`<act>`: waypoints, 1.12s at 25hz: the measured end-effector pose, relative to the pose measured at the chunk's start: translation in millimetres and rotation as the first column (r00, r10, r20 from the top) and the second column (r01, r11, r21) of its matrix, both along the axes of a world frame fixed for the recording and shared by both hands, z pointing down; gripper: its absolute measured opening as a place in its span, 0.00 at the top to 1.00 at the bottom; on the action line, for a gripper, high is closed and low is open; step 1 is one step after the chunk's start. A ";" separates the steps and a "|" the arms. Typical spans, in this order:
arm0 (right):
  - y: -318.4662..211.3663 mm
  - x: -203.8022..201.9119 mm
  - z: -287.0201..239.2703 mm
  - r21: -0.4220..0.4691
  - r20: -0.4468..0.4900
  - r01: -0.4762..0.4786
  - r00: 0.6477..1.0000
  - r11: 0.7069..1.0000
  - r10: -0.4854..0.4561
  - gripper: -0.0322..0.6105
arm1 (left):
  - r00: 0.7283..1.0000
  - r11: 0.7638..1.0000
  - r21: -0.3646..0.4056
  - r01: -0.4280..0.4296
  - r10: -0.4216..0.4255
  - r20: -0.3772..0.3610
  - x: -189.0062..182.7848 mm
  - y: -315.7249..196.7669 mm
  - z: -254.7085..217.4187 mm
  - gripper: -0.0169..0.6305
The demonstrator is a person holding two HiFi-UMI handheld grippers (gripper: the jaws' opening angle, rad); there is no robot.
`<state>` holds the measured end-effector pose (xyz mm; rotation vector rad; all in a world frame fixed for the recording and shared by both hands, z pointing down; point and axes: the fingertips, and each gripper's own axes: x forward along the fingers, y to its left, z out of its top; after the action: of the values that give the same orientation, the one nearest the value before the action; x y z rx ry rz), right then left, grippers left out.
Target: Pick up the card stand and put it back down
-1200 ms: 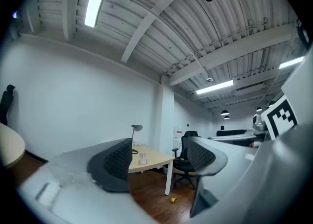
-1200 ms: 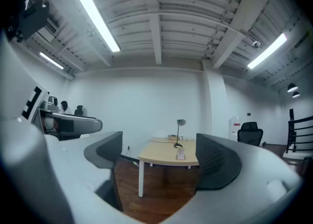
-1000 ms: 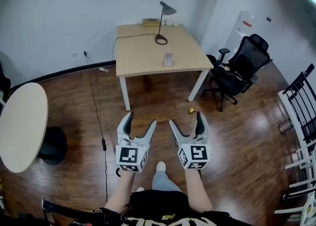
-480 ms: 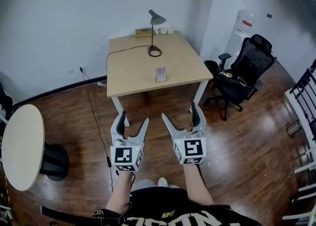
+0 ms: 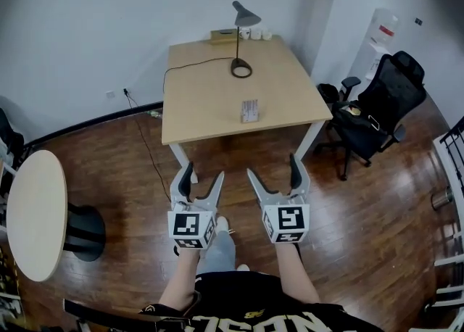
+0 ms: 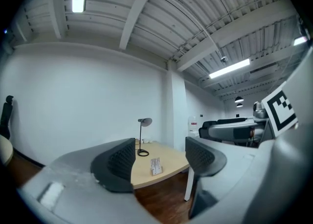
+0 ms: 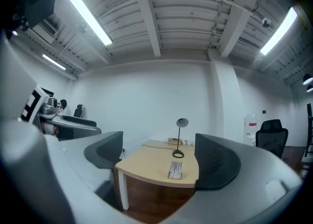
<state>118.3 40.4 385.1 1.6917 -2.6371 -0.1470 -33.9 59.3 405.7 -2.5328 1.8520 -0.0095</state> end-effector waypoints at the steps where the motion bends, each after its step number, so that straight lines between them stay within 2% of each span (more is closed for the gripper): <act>1: -14.1 0.4 -3.5 -0.001 0.005 -0.004 1.000 1.000 0.004 0.23 | 1.000 1.000 0.003 -0.010 0.010 -0.003 1.8 -16.5 -2.8 0.46; 9: -127.3 -15.6 -45.0 0.055 0.018 -0.008 1.000 0.998 0.007 0.24 | 0.997 0.996 0.047 -0.071 0.072 -0.005 4.4 -143.0 -36.9 0.46; 13: -181.3 -26.0 -50.7 0.073 0.030 -0.041 0.999 0.997 0.038 0.26 | 0.996 0.995 0.051 -0.085 0.084 0.007 -6.3 -190.3 -43.2 0.46; 16: -210.9 -33.0 -55.6 0.081 0.078 -0.053 0.996 0.995 0.046 0.30 | 0.996 0.995 0.050 -0.090 0.089 0.018 -14.7 -215.4 -49.2 0.46; 20: -238.5 -39.9 -47.8 0.059 0.092 -0.020 0.996 0.998 0.015 0.32 | 0.998 0.997 0.050 -0.062 0.062 0.006 -25.4 -241.6 -50.2 0.46; 28: -285.2 -24.8 -36.3 0.044 0.080 0.100 0.991 0.994 -0.104 0.34 | 0.999 0.999 0.037 0.018 -0.020 0.043 -25.6 -280.6 -41.1 0.46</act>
<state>93.5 -244.7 348.8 1.6082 -2.8003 -0.1348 -59.5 -221.4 364.6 -2.4706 1.8427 -0.0301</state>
